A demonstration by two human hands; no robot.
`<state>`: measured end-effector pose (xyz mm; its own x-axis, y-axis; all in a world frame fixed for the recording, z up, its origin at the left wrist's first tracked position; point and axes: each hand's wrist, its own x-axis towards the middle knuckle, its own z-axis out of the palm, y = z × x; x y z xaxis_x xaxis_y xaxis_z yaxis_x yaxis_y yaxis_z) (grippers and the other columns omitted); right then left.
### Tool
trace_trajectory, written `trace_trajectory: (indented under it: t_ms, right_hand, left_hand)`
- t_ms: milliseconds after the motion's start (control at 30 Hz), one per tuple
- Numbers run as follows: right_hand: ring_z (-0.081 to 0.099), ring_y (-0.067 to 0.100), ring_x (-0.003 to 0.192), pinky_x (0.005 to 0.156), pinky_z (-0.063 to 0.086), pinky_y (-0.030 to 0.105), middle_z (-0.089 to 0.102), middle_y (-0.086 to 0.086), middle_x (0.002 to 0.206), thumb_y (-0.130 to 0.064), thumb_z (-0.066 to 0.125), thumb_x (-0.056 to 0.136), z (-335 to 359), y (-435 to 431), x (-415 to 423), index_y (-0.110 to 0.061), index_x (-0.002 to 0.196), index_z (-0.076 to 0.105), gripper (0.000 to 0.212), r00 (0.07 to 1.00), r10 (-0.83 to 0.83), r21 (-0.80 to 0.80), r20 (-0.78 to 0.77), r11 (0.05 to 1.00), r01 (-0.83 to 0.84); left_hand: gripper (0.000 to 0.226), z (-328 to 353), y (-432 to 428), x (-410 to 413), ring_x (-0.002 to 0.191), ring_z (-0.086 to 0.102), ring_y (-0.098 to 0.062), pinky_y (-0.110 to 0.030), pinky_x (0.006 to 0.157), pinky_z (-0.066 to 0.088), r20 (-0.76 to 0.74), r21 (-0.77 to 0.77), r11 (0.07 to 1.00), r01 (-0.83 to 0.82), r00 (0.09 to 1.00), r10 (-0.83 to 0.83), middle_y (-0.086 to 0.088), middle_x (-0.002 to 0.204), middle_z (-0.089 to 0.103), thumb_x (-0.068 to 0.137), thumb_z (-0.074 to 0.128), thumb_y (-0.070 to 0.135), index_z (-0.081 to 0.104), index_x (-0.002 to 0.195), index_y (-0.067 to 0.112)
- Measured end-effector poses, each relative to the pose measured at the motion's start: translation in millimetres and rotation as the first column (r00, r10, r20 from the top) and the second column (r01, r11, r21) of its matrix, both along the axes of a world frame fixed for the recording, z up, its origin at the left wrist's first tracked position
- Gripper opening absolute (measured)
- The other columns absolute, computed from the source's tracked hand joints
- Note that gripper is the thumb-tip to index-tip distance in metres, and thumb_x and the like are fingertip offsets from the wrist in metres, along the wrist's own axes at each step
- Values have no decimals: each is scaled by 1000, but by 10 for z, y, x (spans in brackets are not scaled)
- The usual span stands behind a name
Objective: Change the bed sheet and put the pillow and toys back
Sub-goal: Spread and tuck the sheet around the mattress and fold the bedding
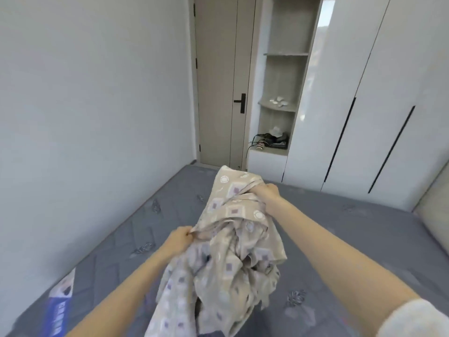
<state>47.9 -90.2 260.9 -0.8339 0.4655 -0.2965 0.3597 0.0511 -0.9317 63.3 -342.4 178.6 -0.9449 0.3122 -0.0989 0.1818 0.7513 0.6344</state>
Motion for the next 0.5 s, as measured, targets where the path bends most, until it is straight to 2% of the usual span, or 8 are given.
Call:
trace_trajectory:
  t_ms: [133, 200, 267, 300, 367, 433, 467, 500]
  right_hand:
    - [57, 29, 108, 97, 48, 41, 56, 13, 121, -12, 73, 78, 209, 225, -116, -3, 129, 44, 58, 988, -103, -122, -113, 989, 89]
    - [52, 26, 116, 100, 45, 38, 50, 9, 129, -12, 69, 82, 355, 304, -65, -13, 137, 37, 64, 977, -70, -48, -201, 997, 62]
    - [45, 22, 125, 101, 41, 34, 45, 0, 134, -16, 68, 83, 468, 349, 56, -26, 140, 39, 65, 971, 146, 158, -192, 981, -116]
    - [42, 19, 129, 100, 39, 30, 44, -6, 135, -18, 68, 83, 511, 357, 136, -30, 138, 43, 61, 943, 303, 280, -141, 925, -255]
    - [40, 14, 130, 96, 38, 27, 45, -13, 131, -19, 69, 83, 513, 320, 260, -31, 136, 48, 58, 828, 560, 468, 8, 730, -498]
    - [43, 13, 125, 96, 39, 27, 48, -13, 131, -26, 73, 81, 390, 210, 322, -28, 136, 49, 60, 768, 628, 580, 123, 583, -570]
    - [47, 13, 119, 92, 41, 25, 51, -14, 126, -30, 74, 80, 297, 154, 321, -29, 131, 53, 56, 781, 611, 615, 132, 567, -548]
    - [53, 13, 107, 82, 43, 24, 57, -16, 114, -32, 74, 79, 191, 98, 319, -30, 118, 60, 42, 800, 591, 629, 106, 583, -514]
  left_hand:
    - [28, 528, 238, -301, 95, 55, -24, -34, 83, 39, -124, 288, 952, -101, 982, 142, -14, 101, 61, 99, 33, 4, 59, 99, -4]
    - [28, 832, 379, -422, 86, 51, -20, -34, 78, 37, -167, 384, 920, -76, 975, 150, -9, 88, 57, 100, 36, 11, 57, 90, -4]
    - [24, 1105, 498, -547, 84, 49, -18, -32, 78, 36, -201, 438, 899, -12, 973, 111, -6, 86, 55, 99, 38, 11, 56, 91, -3]
    - [22, 1220, 567, -605, 84, 49, -18, -33, 78, 37, -204, 448, 893, 33, 977, 66, -7, 87, 55, 97, 38, 9, 55, 93, -4]
    - [18, 1362, 707, -648, 79, 46, -17, -33, 75, 35, -211, 404, 906, 129, 977, -45, -7, 83, 50, 94, 39, 7, 51, 86, -4]
    - [17, 1393, 854, -629, 74, 42, -16, -32, 72, 32, -240, 299, 927, 228, 958, -158, -6, 78, 45, 92, 39, 7, 46, 78, 2]
    - [17, 1394, 916, -632, 73, 41, -16, -32, 71, 31, -245, 282, 921, 270, 948, -203, -6, 77, 44, 92, 40, 7, 46, 76, 5]
    - [17, 1385, 955, -626, 73, 40, -16, -31, 71, 30, -242, 301, 908, 292, 944, -223, -5, 77, 43, 92, 41, 7, 47, 76, 5]
